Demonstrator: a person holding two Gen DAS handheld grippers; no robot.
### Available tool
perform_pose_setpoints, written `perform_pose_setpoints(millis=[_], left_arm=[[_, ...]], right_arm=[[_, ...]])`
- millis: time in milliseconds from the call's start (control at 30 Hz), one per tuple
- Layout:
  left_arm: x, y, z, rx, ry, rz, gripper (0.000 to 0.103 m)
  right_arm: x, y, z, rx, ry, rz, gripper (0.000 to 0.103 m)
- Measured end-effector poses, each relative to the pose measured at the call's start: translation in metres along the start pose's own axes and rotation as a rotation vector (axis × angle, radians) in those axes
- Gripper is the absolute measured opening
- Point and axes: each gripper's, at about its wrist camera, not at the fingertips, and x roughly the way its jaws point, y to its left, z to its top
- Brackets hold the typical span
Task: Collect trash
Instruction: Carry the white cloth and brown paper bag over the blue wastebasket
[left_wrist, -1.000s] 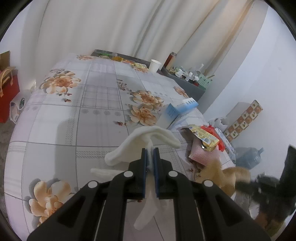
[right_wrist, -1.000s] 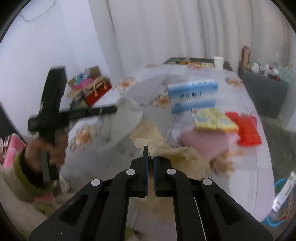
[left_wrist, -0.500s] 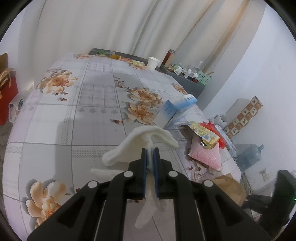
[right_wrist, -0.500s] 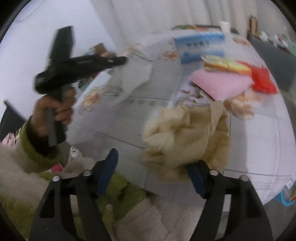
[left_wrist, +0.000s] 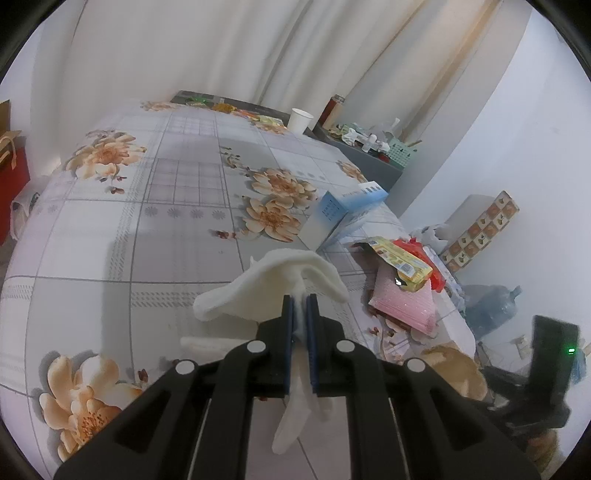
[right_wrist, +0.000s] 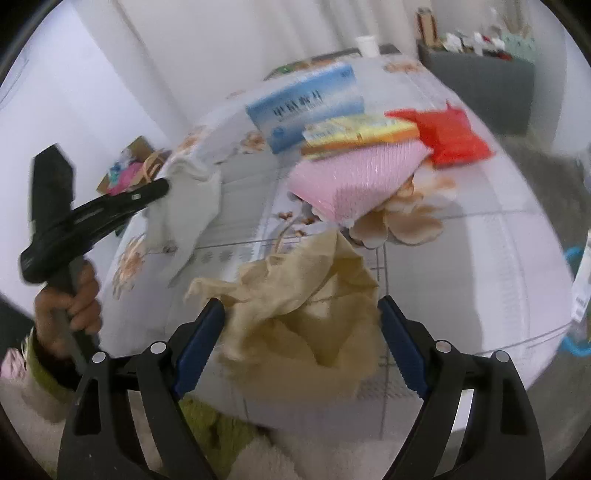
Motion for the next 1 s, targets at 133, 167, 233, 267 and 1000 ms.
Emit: perform_pose_setpoints(millis=[133, 167, 233, 267, 1000], left_arm=[[-0.003, -0.001, 0.000, 0.009, -0.001, -0.010, 0.007], [-0.005, -0.002, 0.001, 0.015, -0.006, -0.012, 0.007], [-0.008, -0.005, 0.002, 0.020, -0.012, -0.017, 0.007], [-0.010, -0.007, 0.003, 0.022, -0.015, -0.021, 0.007], [-0.012, -0.141, 0.035, 0.277, 0.000, -0.207, 0.007]], right_arm=[[0.013, 0.015, -0.003, -0.052, 0.007, -0.041, 0.065], [0.015, 0.019, -0.003, -0.073, 0.003, -0.059, 0.063], [0.018, 0.028, -0.005, -0.131, 0.002, -0.106, 0.059], [0.020, 0.031, -0.006, -0.152, -0.001, -0.125, 0.056], [-0.052, -0.055, -0.025, 0.182, -0.235, 0.057, 0.010]])
